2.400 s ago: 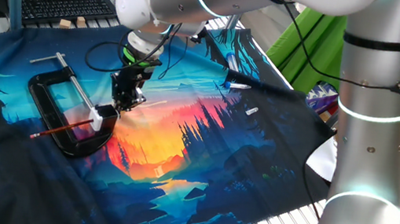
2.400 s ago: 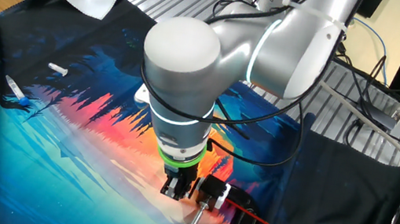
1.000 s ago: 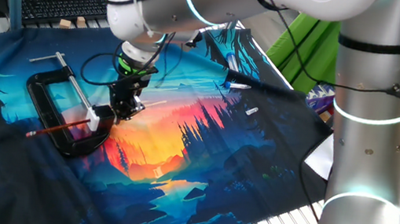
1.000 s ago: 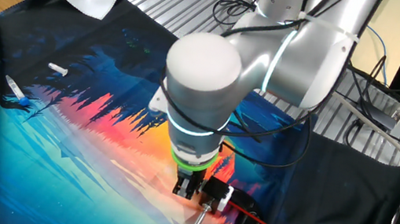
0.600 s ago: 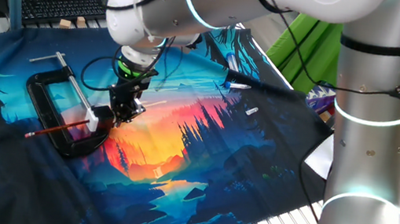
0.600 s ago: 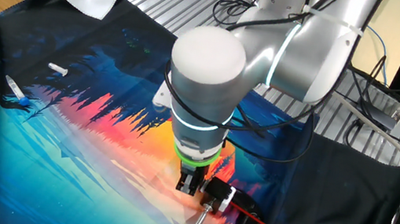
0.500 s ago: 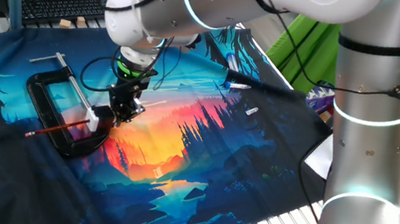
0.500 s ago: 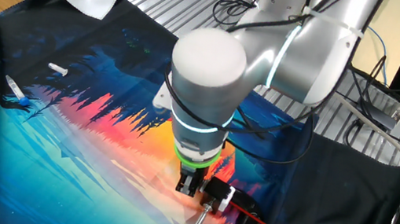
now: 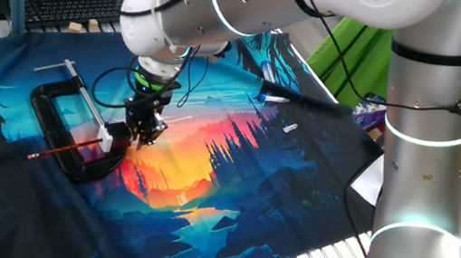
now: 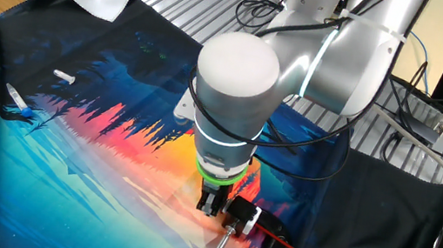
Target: Sharpen the pencil with a pencil sharpener
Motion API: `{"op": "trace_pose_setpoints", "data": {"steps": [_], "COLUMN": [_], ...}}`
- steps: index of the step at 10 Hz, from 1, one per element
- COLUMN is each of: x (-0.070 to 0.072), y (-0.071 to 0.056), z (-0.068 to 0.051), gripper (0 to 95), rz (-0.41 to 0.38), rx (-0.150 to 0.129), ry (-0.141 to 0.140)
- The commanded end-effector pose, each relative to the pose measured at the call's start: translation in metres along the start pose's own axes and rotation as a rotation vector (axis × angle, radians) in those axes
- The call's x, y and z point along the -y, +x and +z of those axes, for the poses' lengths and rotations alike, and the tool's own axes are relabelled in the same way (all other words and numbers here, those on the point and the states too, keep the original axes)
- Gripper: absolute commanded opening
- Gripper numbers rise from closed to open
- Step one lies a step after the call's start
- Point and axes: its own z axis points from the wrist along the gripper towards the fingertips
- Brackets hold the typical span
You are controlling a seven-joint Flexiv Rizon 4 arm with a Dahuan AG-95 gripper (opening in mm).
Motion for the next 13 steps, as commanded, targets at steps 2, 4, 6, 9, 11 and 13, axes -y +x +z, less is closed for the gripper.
{"op": "trace_pose_setpoints", "data": {"steps": [2,4,6,9,11,13], "x": [0.001,0.003,0.007,0.011,0.017,0.028], "y": [0.0,0.001,0.002,0.001,-0.007,-0.009], "z": [-0.002,-0.009,-0.02,-0.039,-0.061,-0.081], "gripper": [57.0,57.0,57.0,57.0,57.0,19.0], "rz": [-0.02,-0.054,-0.076,-0.092,-0.145,-0.304], "rx": [0.015,0.008,0.014,0.021,0.0,-0.021], "ry": [0.026,0.031,0.042,0.057,0.064,0.091]}}
